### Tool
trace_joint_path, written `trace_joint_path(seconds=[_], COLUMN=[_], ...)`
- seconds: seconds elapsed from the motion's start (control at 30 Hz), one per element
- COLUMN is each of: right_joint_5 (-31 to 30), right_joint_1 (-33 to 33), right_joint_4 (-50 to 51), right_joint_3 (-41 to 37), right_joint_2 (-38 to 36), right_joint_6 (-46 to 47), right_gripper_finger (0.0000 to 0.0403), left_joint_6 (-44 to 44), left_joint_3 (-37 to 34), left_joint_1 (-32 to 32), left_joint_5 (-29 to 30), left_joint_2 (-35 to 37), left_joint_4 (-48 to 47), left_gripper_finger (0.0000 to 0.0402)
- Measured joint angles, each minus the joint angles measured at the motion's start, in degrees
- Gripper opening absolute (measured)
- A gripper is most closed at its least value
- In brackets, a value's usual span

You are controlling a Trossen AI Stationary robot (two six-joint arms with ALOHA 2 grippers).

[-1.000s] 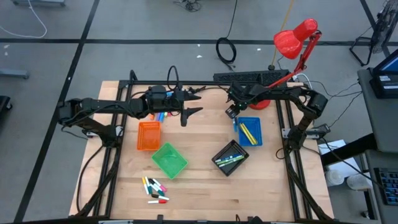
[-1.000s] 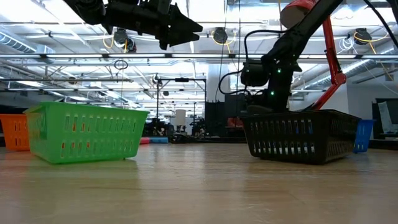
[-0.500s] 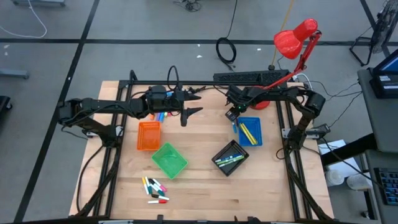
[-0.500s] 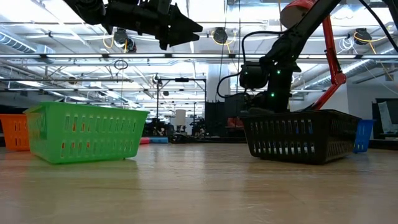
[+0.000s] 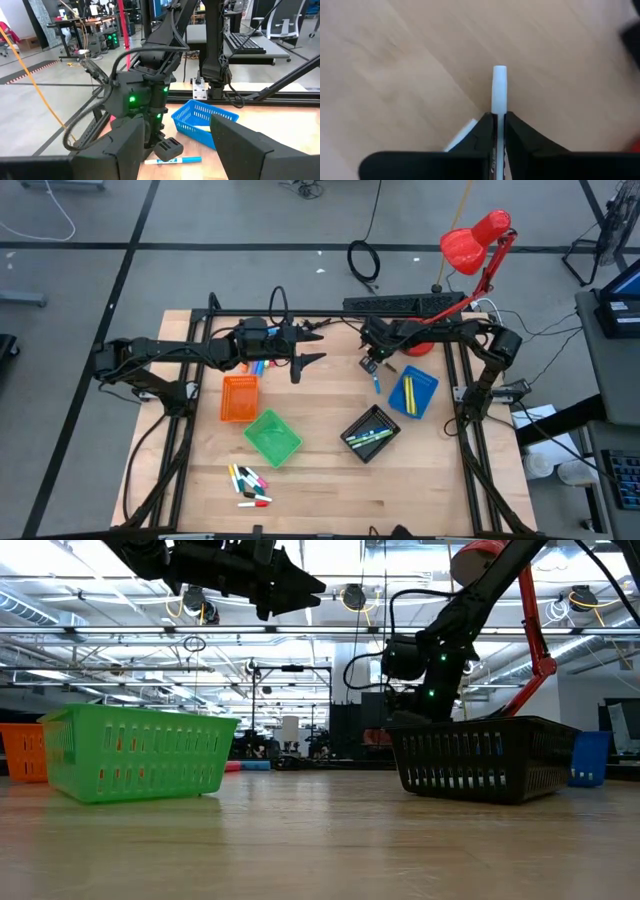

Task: Pick & Place Markers
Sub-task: Put the brown marker pen into the black basket

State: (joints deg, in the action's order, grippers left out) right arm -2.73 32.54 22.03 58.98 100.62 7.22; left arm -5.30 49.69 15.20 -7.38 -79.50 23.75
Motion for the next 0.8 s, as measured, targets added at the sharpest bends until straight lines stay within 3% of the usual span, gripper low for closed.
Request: trace_joint_path(seconds=[0.17, 0.47, 0.8], right_joint_5=[7.4, 11.2, 33.3], right_joint_1=[-0.3, -4.8, -17.7], right_joint_4=[-6.0, -10.5, -7.6], right_joint_3=[0.0, 0.0, -3.5], right_joint_2=[-1.1, -9.2, -20.3], right_joint_6=[-1.6, -6.3, -11.6], right_gripper_finger=[0.0013, 0.0012, 0.0012], left_joint_6=[0.0, -0.2, -1.0], left_joint_3=[0.0, 0.0, 0.0], left_joint_1=[0.0, 0.0, 0.0], left_joint_5=[0.0, 0.0, 0.0], left_joint_2=[0.0, 0.0, 0.0], left_joint_4=[0.0, -0.5, -1.0], left_gripper_finger=[0.0227, 0.0228, 0.0228])
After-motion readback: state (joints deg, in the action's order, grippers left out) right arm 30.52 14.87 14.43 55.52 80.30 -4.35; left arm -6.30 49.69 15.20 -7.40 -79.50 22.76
